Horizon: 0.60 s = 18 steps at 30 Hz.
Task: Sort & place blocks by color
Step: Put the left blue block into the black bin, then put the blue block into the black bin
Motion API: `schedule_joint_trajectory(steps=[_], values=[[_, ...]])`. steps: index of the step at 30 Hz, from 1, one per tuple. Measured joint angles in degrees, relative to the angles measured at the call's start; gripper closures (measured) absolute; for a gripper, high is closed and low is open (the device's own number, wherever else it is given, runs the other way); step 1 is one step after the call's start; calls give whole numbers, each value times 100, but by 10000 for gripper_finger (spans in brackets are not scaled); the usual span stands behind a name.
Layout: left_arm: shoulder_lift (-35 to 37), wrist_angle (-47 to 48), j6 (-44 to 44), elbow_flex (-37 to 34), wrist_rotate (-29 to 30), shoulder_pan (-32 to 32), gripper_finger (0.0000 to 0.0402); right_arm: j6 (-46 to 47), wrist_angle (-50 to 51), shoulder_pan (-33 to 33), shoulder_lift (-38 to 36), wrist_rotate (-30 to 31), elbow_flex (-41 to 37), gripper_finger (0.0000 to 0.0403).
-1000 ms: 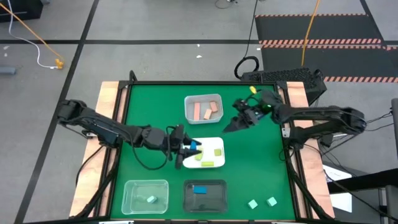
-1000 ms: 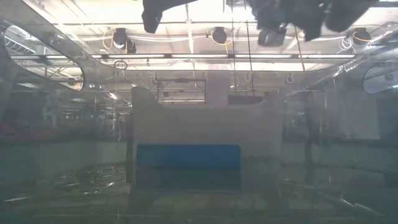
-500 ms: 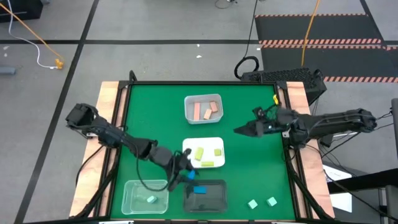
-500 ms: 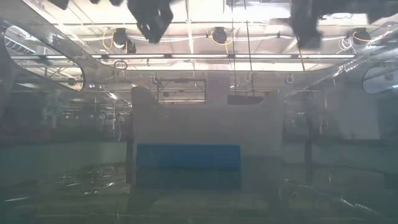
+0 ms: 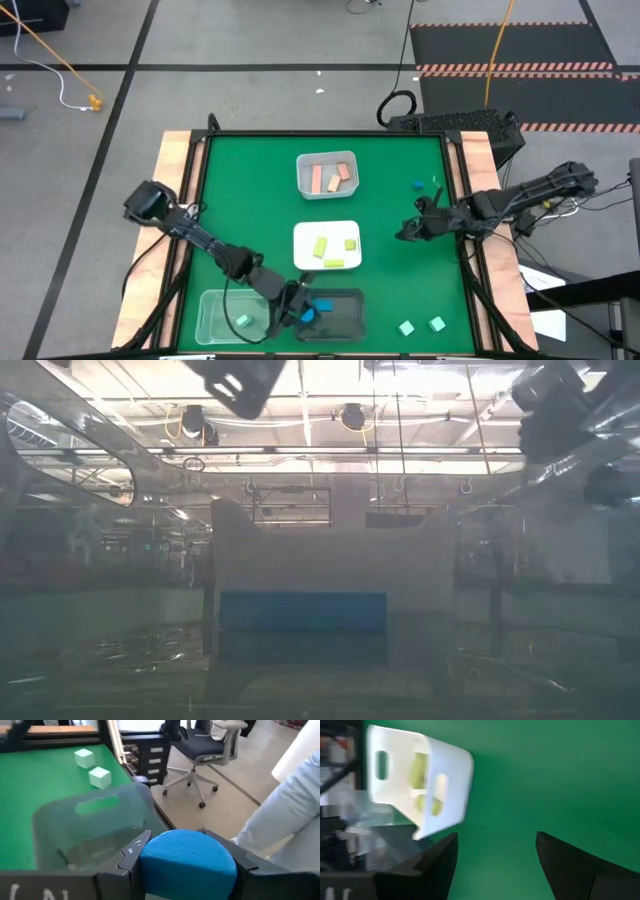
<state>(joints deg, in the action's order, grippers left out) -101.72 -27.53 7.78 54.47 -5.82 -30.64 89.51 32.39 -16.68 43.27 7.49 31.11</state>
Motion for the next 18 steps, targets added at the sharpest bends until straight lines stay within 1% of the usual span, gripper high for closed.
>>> schedule_joint_trajectory(steps=[4, 7, 11, 16, 18], values=[[-67, -30, 2, 130, 3, 124, 235, 272, 453, -122, 2, -2, 0, 147], [-71, -20, 10, 169, 4, 174, 228, 344, 700, -145, 2, 2, 0, 147], [-69, -7, 236, 169, 86, 179, 204, 346, 793, -145, 4, 2, 0, 147], [-69, 40, 542, 169, 138, 180, 162, 324, 804, -145, 4, 21, 0, 147], [-69, 30, 440, 169, 168, 180, 146, 385, 842, -145, 4, 209, 0, 147]])
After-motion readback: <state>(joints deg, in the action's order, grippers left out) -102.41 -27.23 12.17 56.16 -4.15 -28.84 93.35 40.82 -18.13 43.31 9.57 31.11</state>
